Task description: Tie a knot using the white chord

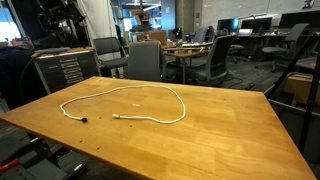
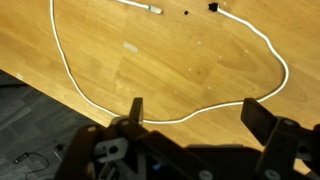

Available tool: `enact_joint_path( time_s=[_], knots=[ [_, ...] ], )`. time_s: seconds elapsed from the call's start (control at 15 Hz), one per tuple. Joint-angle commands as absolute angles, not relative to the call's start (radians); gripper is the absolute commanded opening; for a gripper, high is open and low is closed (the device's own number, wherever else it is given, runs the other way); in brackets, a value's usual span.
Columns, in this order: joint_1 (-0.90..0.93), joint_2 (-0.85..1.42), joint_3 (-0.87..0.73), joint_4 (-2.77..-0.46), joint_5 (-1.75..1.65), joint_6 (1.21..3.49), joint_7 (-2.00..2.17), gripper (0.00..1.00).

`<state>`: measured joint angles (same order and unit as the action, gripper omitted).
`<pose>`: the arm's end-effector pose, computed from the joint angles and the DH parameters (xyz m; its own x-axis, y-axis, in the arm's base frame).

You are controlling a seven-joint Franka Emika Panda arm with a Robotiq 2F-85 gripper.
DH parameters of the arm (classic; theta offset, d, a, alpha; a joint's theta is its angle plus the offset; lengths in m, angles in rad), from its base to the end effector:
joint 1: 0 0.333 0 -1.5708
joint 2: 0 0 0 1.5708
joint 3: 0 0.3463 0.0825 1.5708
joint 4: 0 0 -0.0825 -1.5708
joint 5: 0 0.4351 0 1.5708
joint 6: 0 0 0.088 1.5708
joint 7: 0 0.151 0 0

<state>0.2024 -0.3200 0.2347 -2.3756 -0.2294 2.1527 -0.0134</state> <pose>0.4572 0.1944 0.4149 0.8406 0.5380 0.0631 0.5042 -0.8196 0.2719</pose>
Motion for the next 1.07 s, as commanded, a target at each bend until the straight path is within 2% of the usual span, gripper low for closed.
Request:
enact_joint_path(
  time_s=[0.0,0.4,0.67,1.0],
  knots=[
    [0.201,-0.305,0.232,-2.377,-0.246,2.151,-0.032,1.0],
    [0.214,-0.193,0.312,-2.448,-0.44,2.196,0.063,1.0],
    [0.248,-0.089,0.276,-2.415,-0.295,2.211,-0.129,1.0],
    [0.247,-0.107,0.293,-2.451,-0.342,2.206,-0.041,1.0]
  ],
)
